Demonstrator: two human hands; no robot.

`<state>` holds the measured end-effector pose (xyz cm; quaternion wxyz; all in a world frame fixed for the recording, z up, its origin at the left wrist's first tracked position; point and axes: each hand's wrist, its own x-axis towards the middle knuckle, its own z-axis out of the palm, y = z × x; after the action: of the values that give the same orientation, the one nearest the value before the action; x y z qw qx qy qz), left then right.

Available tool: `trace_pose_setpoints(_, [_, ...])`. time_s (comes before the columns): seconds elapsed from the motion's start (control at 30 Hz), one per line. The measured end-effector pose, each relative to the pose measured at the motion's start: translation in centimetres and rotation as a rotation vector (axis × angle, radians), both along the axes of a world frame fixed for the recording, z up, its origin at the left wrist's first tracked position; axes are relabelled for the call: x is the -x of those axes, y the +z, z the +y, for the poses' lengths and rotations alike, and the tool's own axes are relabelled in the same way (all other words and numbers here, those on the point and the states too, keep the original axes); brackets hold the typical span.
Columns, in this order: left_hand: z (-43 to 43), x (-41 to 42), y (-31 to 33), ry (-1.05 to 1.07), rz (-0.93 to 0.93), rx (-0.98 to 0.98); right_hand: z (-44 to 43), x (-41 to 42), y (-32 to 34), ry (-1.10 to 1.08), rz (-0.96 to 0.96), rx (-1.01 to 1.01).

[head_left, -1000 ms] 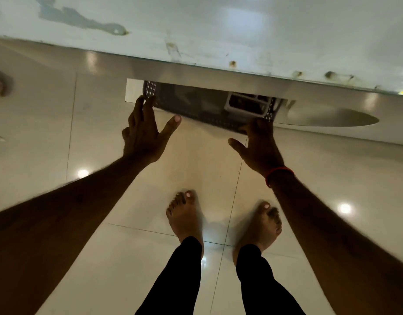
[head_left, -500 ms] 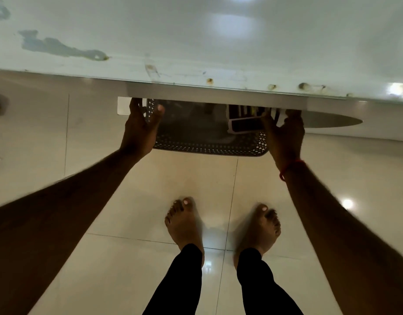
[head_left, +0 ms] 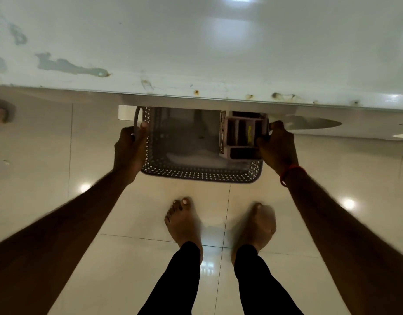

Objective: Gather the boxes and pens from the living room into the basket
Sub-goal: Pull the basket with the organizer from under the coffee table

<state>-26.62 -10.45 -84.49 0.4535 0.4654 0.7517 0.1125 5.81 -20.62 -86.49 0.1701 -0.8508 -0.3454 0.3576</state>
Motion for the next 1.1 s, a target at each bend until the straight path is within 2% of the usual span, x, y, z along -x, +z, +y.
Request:
trace_pose_setpoints(0.1, [-1.8,0.8,0.6,-0.053,-0.013,0.000,-2.5,0.5,1.4,-0.043,0.057,0.007])
trace_pose_setpoints(0.43, [-11.0,5.3,8.2,0.268,-0.029,0.100,-9.7,4.1,8.5,0.024,0.217,0.033])
trace_pose_setpoints(0.9, [-10.9,8.0,19.9,0.214,0.070,-0.121,-12.7,5.9,22.7,-0.034,0.389,-0.083])
trace_pose_setpoints(1.1, [-8.7,6.6,24.8,0.155,0.044,-0.221,-11.6,4.4,28.4,-0.049,0.359,-0.165])
